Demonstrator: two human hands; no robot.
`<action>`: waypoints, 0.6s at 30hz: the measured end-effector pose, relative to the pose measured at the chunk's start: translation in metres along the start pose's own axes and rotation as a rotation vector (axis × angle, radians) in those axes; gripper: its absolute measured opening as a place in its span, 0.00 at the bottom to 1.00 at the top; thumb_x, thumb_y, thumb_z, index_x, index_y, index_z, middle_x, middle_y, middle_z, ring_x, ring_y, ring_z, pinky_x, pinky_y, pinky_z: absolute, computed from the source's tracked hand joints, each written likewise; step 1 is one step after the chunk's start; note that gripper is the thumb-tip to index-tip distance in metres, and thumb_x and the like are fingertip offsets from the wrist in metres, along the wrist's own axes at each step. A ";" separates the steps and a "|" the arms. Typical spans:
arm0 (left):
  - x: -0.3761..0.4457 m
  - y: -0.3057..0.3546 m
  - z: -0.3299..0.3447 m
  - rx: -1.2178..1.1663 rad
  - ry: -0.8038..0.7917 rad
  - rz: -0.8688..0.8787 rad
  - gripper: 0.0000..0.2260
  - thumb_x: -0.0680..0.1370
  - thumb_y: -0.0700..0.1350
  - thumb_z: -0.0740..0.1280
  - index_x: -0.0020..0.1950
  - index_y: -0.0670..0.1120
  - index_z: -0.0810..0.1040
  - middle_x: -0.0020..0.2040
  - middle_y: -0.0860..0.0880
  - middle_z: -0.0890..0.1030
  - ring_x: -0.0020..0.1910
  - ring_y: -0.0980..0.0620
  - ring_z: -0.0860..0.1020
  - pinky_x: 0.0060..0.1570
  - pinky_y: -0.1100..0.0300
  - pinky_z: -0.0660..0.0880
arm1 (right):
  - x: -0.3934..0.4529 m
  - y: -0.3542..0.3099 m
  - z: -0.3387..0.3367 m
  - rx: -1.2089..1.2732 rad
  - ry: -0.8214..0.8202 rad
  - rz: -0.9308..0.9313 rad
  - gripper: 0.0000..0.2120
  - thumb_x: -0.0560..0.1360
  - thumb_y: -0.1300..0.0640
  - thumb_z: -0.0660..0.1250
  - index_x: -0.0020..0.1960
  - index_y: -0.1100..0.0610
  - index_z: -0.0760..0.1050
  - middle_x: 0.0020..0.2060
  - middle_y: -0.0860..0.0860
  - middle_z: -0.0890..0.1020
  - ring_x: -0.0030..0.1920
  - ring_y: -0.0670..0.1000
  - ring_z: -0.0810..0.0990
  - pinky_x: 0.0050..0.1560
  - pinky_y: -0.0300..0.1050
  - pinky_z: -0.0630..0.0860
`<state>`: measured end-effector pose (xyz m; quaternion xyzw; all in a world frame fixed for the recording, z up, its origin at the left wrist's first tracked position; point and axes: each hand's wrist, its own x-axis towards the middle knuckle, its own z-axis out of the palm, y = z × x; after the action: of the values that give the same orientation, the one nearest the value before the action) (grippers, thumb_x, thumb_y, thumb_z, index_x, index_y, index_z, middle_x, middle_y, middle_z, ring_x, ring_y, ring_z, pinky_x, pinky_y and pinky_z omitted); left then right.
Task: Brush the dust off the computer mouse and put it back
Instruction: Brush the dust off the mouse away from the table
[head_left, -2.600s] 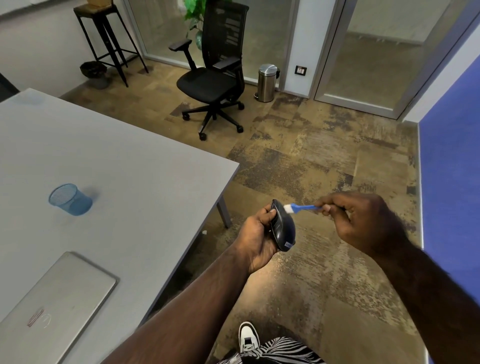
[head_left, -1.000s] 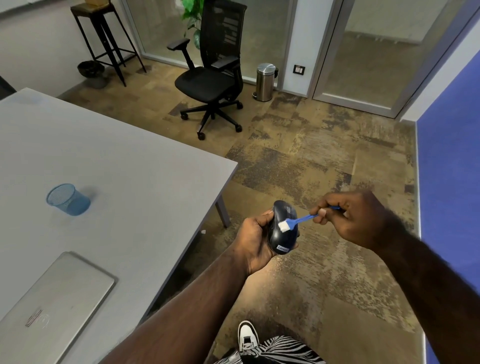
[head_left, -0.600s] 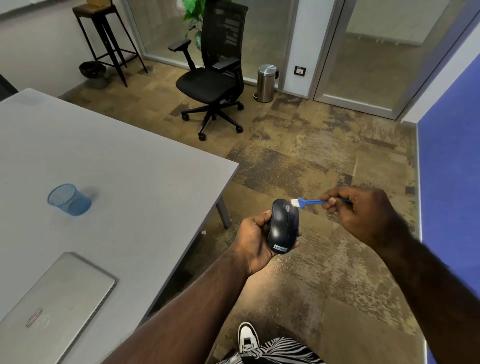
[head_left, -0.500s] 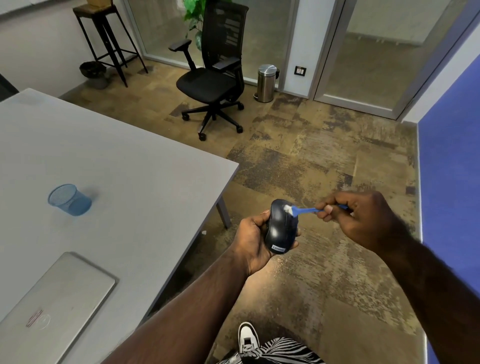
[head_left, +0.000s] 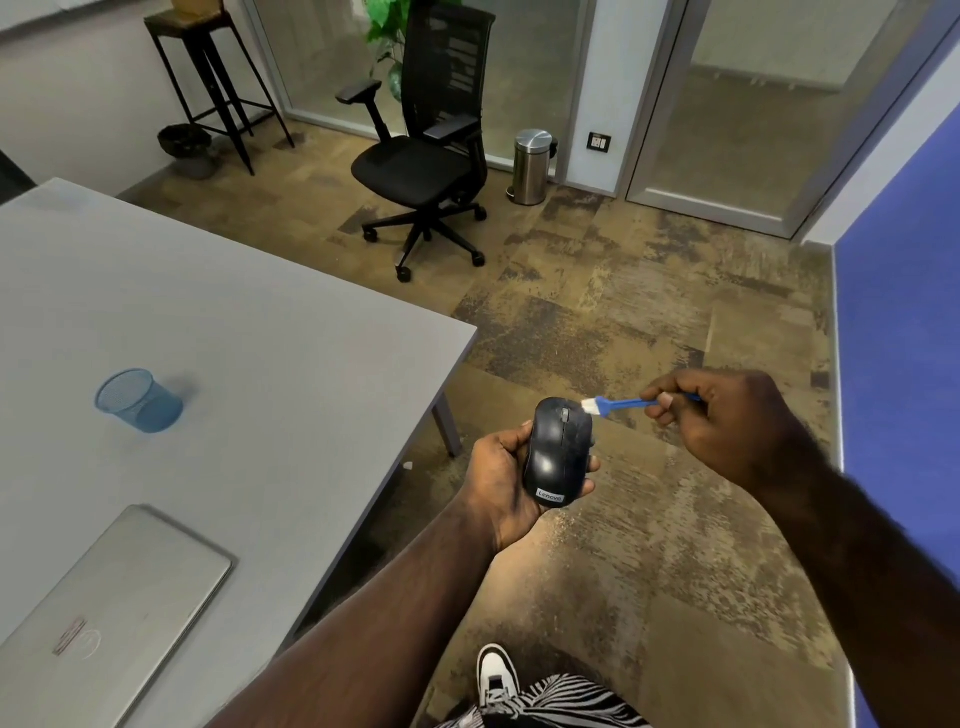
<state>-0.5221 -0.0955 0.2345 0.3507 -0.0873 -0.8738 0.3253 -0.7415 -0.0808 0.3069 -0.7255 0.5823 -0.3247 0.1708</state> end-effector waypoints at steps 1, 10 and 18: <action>0.000 0.000 0.000 -0.009 -0.001 0.002 0.24 0.80 0.49 0.51 0.65 0.37 0.76 0.60 0.37 0.79 0.49 0.39 0.80 0.46 0.49 0.80 | -0.001 -0.002 0.000 0.007 -0.018 -0.016 0.13 0.74 0.70 0.68 0.48 0.55 0.84 0.37 0.46 0.85 0.36 0.45 0.85 0.38 0.52 0.84; 0.002 0.002 -0.002 -0.051 0.012 0.033 0.24 0.80 0.49 0.50 0.67 0.37 0.74 0.62 0.36 0.77 0.50 0.39 0.79 0.48 0.47 0.78 | -0.008 -0.005 0.004 0.026 -0.023 -0.073 0.14 0.73 0.73 0.68 0.49 0.56 0.84 0.40 0.47 0.85 0.39 0.40 0.85 0.40 0.42 0.83; 0.003 0.002 -0.003 -0.114 0.030 0.025 0.23 0.81 0.49 0.52 0.52 0.39 0.85 0.56 0.37 0.82 0.48 0.40 0.82 0.45 0.46 0.80 | -0.014 -0.010 0.005 0.027 -0.212 -0.180 0.12 0.71 0.72 0.71 0.48 0.57 0.85 0.40 0.46 0.86 0.38 0.39 0.84 0.37 0.39 0.82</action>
<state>-0.5209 -0.0985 0.2309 0.3436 -0.0370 -0.8678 0.3571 -0.7324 -0.0656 0.3060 -0.8026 0.4892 -0.2682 0.2112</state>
